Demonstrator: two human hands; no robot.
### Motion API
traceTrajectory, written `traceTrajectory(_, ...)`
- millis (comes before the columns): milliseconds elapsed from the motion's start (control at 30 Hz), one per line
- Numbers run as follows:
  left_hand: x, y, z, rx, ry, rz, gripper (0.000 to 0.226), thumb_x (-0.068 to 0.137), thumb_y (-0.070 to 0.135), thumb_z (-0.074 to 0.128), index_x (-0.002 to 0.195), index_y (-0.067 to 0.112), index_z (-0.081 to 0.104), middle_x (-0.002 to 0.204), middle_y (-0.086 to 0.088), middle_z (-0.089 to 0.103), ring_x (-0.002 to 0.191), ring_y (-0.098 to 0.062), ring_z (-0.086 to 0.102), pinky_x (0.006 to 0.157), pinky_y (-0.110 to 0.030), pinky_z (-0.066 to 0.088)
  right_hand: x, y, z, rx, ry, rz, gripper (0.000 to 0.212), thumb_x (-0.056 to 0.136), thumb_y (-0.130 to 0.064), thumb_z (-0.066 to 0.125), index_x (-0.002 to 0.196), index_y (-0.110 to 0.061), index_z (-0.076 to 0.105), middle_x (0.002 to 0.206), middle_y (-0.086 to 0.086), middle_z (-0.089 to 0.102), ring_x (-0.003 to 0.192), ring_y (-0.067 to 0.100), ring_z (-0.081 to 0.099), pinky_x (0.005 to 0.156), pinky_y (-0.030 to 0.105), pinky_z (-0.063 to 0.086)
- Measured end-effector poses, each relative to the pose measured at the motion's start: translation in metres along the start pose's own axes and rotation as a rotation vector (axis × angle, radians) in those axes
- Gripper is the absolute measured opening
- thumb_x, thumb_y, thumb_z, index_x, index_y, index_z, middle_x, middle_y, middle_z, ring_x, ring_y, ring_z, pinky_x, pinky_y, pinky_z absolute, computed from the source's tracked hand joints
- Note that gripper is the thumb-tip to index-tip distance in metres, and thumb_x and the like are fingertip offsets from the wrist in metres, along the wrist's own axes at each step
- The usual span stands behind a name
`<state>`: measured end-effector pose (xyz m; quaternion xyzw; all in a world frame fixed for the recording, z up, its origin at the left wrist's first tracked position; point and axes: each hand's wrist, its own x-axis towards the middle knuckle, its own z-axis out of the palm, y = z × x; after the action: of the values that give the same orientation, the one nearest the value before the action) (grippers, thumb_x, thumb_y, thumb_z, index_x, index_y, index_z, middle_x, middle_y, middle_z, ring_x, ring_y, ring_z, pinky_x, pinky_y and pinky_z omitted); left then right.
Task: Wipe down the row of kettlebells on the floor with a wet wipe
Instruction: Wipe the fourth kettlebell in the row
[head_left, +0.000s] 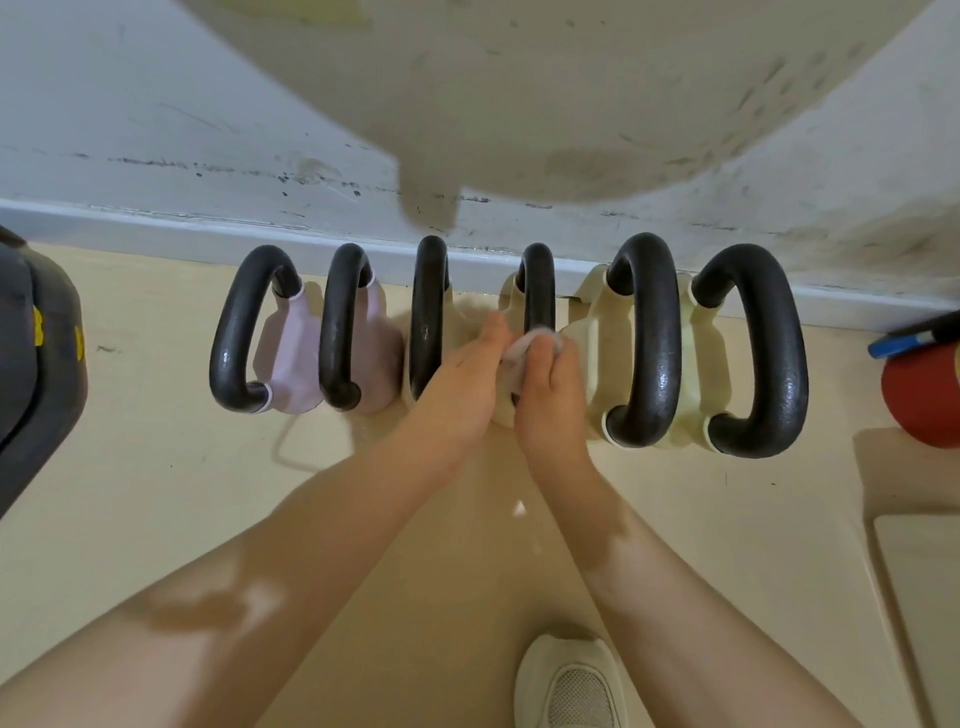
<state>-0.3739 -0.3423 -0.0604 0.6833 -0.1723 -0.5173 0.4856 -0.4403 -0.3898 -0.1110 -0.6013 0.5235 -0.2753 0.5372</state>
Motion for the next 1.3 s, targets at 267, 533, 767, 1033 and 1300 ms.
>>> traceTrajectory(267, 0.008, 0.008, 0.0, -0.063, 0.067, -0.021, 0.053, 0.09, 0.055, 0.032, 0.103, 0.013, 0.061, 0.105, -0.005, 0.063, 0.106, -0.013, 0.056, 0.107, -0.042, 0.038, 0.016, -0.014, -0.01, -0.179, -0.19, 0.033, 0.034, 0.1, -0.038, 0.03, 0.103, -0.009, 0.049, 0.078, 0.0, 0.055, 0.071, 0.017, 0.055, 0.065, 0.033, 0.044)
traceTrajectory(533, 0.007, 0.005, -0.002, 0.04, 0.034, 0.043, 0.056, 0.092, 0.055, 0.026, 0.111, 0.017, 0.062, 0.108, -0.001, 0.063, 0.116, -0.016, 0.055, 0.108, -0.034, 0.034, -0.005, 0.007, -0.007, -0.148, -0.088, -0.077, 0.035, 0.092, -0.019, 0.054, 0.125, -0.01, 0.045, 0.091, -0.01, 0.062, 0.079, 0.002, 0.06, 0.068, 0.011, 0.046)
traceTrajectory(767, 0.002, -0.004, -0.012, -0.027, 0.03, 0.107, 0.036, 0.097, 0.044, 0.028, 0.078, 0.036, 0.057, 0.064, 0.03, 0.066, 0.067, 0.021, 0.058, 0.058, 0.003, 0.039, -0.026, 0.041, -0.002, -0.24, -0.091, -0.092, 0.068, 0.094, -0.012, 0.046, 0.147, -0.031, 0.008, 0.149, 0.003, 0.037, 0.133, 0.019, 0.041, 0.108, 0.034, 0.035)
traceTrajectory(1033, 0.001, -0.011, -0.017, -0.065, 0.002, 0.188, 0.031, 0.098, 0.038, 0.026, 0.075, 0.036, 0.046, 0.08, 0.019, 0.048, 0.07, 0.015, 0.051, 0.065, 0.0, 0.039, 0.019, -0.008, -0.014, -0.956, -0.053, -0.658, 0.05, 0.089, -0.01, 0.032, 0.139, -0.01, 0.041, 0.154, 0.013, 0.028, 0.144, 0.029, 0.021, 0.117, 0.05, 0.014)
traceTrajectory(1300, -0.005, -0.004, -0.021, -0.099, -0.001, 0.217, 0.038, 0.099, 0.038, 0.021, 0.088, 0.029, 0.056, 0.098, 0.013, 0.056, 0.096, 0.004, 0.05, 0.087, -0.011, 0.037, 0.034, -0.018, -0.024, -1.273, -0.291, -1.06, 0.035, 0.08, -0.019, 0.065, 0.112, -0.008, 0.057, 0.145, 0.017, 0.042, 0.137, 0.035, 0.035, 0.113, 0.048, 0.024)
